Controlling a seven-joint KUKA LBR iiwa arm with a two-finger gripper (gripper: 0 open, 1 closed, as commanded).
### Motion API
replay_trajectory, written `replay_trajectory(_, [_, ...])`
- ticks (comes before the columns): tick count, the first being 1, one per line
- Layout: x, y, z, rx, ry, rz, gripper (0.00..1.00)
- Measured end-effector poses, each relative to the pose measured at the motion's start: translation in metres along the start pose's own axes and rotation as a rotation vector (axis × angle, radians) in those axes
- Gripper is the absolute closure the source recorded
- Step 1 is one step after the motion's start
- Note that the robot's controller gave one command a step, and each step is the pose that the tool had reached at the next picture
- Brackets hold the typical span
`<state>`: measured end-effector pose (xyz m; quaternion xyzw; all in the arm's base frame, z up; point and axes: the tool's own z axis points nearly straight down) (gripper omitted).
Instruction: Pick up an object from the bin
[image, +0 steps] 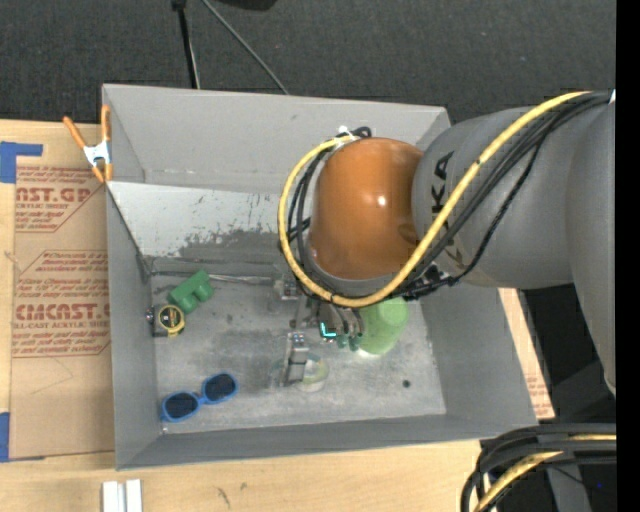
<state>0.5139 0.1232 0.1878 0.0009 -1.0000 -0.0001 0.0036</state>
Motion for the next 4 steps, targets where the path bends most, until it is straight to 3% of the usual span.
replay_trajectory(1, [-0.002,0.047,0.121,0.001,-0.003,-0.323,0.0])
replay_trajectory(2, [0.019,0.101,0.117,-0.002,-0.015,-0.379,0.0])
replay_trajectory(3, [0.019,0.098,0.118,-0.001,-0.008,-0.373,1.0])
replay_trajectory(4, [0.015,0.108,-0.073,-0.002,-0.018,-0.299,1.0])
